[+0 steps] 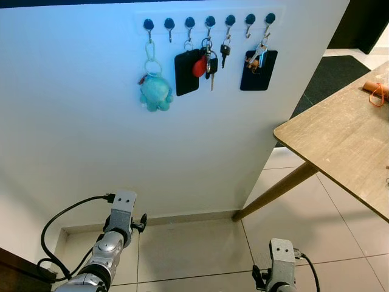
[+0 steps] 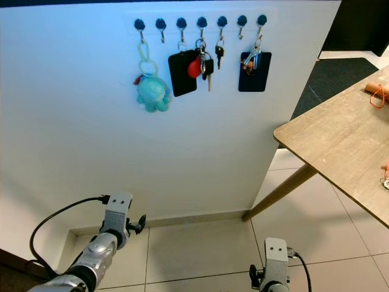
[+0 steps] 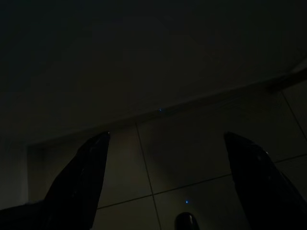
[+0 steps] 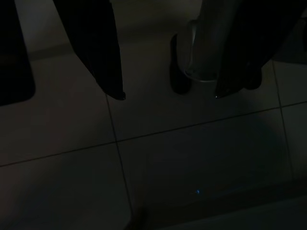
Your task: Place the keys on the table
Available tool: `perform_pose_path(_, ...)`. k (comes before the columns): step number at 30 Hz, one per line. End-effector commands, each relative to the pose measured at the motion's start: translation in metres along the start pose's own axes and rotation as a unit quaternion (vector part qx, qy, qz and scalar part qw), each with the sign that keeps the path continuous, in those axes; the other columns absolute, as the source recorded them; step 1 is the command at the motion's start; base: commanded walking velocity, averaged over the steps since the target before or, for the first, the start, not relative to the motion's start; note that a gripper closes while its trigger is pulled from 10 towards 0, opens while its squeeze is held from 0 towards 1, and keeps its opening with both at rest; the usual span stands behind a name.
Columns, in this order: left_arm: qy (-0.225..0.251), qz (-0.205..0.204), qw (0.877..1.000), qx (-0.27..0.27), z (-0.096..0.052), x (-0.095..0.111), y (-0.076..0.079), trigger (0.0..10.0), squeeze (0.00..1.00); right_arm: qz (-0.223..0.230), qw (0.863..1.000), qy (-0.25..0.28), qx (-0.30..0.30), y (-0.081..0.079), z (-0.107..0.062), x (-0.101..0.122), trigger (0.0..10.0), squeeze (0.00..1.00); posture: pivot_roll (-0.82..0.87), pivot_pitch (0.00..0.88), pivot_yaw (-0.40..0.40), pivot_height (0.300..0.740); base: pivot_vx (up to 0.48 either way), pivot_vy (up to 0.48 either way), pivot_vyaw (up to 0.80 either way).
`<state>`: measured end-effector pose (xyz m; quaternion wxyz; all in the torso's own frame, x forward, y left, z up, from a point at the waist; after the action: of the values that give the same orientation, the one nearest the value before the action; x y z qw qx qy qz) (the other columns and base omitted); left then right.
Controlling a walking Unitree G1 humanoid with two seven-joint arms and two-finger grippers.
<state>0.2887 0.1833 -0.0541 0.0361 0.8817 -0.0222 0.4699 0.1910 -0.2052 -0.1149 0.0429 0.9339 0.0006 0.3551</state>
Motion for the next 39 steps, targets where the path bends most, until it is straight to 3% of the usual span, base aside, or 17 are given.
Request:
perform_pose_path(1, -0.012, 0.011, 1.0, 0.0, -0.0024, -0.0077, -0.0014, 10.0, 0.0, 0.005, 1.0, 0.0, 0.0, -0.0009, -0.0002, -0.0006, 10.0, 0.0, 0.03, 0.026, 0.016, 0.74, 0.0, 0.0, 0.0)
perform_pose_path(12, -0.028, 0.02, 0.999, -0.006, -0.0033, -0.0131, -0.0012, 10.0, 0.0, 0.007, 1.0, -0.002, -0.003, 0.0019, -0.0012, -0.0031, 10.0, 0.0, 0.03, 0.019, 0.016, 0.74, 0.0, 0.343, 0.0)
perform_pose_path(26, -0.011, 0.026, 0.999, -0.02, -0.0041, -0.0096, 0.0011, 10.0, 0.0, 0.009, 1.0, -0.004, -0.001, 0.0002, -0.0016, -0.0048, 10.0, 0.0, 0.03, 0.026, 0.017, 0.74, 0.0, 0.0, 0.0)
perform_pose_path(39, -0.014, 0.005, 0.999, -0.03, -0.0044, -0.012, 0.0051, 10.0, 0.0, 0.012, 1.0, -0.003, -0.003, 0.0011, -0.0015, -0.0041, 10.0, 0.0, 0.03, 0.031, 0.013, 0.74, 0.0, 0.0, 0.0)
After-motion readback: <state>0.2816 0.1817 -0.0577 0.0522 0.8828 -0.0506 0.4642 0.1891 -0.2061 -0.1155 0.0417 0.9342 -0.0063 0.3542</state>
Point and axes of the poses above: a point about 5 cm out from each wrist's last joint towards the gripper, its own z axis pointing out of the wrist towards the gripper, its own x axis along the axis of the wrist's last joint, y = z × x, the point moved 4 cm from there along z, pointing out of the wrist towards the gripper, and after that the axes turned 8 degrees about -z, right-handed, at the moved point
